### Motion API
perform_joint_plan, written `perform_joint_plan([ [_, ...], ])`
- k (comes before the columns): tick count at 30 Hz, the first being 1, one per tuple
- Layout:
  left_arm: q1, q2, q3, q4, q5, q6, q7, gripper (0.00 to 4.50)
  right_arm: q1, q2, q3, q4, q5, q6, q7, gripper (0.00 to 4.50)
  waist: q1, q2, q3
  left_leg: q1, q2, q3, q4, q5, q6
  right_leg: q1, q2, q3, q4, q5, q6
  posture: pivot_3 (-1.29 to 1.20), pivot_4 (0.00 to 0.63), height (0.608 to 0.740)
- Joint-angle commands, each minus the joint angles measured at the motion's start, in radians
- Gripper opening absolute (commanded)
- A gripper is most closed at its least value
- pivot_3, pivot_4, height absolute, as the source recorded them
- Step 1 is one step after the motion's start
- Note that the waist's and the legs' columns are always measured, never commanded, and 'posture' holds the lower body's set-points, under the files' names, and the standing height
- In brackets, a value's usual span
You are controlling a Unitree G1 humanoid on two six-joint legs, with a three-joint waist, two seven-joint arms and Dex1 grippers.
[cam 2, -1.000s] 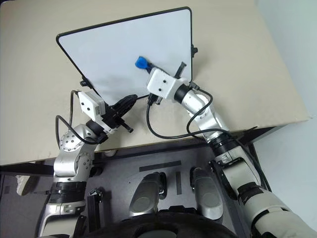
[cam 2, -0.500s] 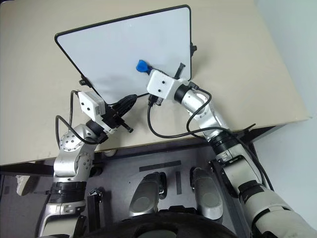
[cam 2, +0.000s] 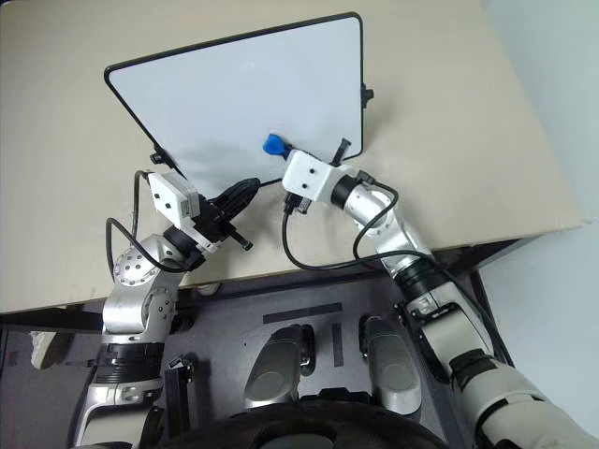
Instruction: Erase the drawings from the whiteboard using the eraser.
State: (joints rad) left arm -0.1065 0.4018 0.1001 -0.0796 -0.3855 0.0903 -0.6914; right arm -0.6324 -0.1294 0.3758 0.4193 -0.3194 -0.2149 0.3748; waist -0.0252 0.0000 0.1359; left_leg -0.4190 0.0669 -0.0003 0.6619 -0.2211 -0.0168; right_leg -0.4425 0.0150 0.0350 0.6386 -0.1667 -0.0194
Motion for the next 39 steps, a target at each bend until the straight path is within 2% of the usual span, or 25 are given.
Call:
perform_joint_plan([
  [1,0.002,-0.003,0.005,-0.033,0.001,-0.017,0.004,0.00,0.020,-0.032,-0.035,-0.072,0.010,0.027,0.000,0.02,0.001,0.000,0.000,0.000,0.000,0.000,0.000,0.000,0.000,0.000,0.000,0.000,-0.001,0.000,0.000,0.00,0.150,0.740],
  [7,0.000,-0.011,-0.002,-0.045,-0.001,-0.014,0.007,0.00,0.105,-0.129,-0.128,-0.305,0.085,0.141,0.058,0.02,0.013,0.000,0.000,-0.001,0.000,0.000,0.000,-0.002,0.002,0.002,0.000,0.000,-0.006,0.000,0.001,0.00,0.150,0.740],
  [12,-0.015,-0.019,-0.015,-0.044,-0.001,-0.010,-0.001,0.00,0.231,-0.249,-0.191,-0.551,0.185,0.352,0.204,0.02,0.015,0.000,0.000,-0.001,0.000,0.001,0.001,-0.006,0.005,0.005,0.000,0.000,-0.010,-0.001,0.004,0.00,0.150,0.740],
  [15,-0.025,-0.025,-0.025,-0.042,0.001,-0.007,-0.003,0.00,0.337,-0.373,-0.232,-0.690,0.267,0.499,0.333,0.02,0.018,0.000,0.000,0.000,0.000,0.001,0.002,-0.008,0.005,0.006,0.000,0.000,-0.011,-0.003,0.006,0.00,0.150,0.740],
  [20,-0.031,-0.021,-0.030,-0.034,-0.004,-0.004,-0.013,0.00,0.411,-0.472,-0.236,-0.786,0.346,0.621,0.428,0.02,0.014,-0.001,0.000,0.001,-0.001,0.002,0.003,-0.010,0.007,0.009,0.000,0.000,-0.011,-0.005,0.009,0.00,0.150,0.740],
  [24,-0.045,-0.018,-0.033,-0.034,-0.007,0.003,-0.014,0.00,0.390,-0.472,-0.207,-0.757,0.315,0.638,0.402,0.99,0.014,-0.001,0.000,0.005,-0.001,0.002,0.003,-0.009,0.006,0.011,0.002,0.000,-0.011,-0.010,0.018,0.00,0.150,0.740],
  [31,-0.062,-0.014,-0.033,-0.031,-0.007,0.004,-0.016,0.00,0.370,-0.439,-0.267,-0.772,0.365,0.664,0.362,3.27,0.021,-0.001,0.000,0.006,-0.001,0.002,0.004,-0.007,0.008,0.014,0.001,0.001,-0.011,-0.008,0.019,0.00,0.150,0.740],
  [39,-0.092,-0.001,-0.031,-0.018,-0.008,0.005,-0.024,0.00,0.379,-0.417,-0.357,-0.792,0.456,0.725,0.340,3.27,0.023,-0.001,0.000,0.006,-0.001,0.002,0.004,-0.007,0.009,0.014,0.001,0.001,-0.011,-0.006,0.016,0.00,0.150,0.740],
])
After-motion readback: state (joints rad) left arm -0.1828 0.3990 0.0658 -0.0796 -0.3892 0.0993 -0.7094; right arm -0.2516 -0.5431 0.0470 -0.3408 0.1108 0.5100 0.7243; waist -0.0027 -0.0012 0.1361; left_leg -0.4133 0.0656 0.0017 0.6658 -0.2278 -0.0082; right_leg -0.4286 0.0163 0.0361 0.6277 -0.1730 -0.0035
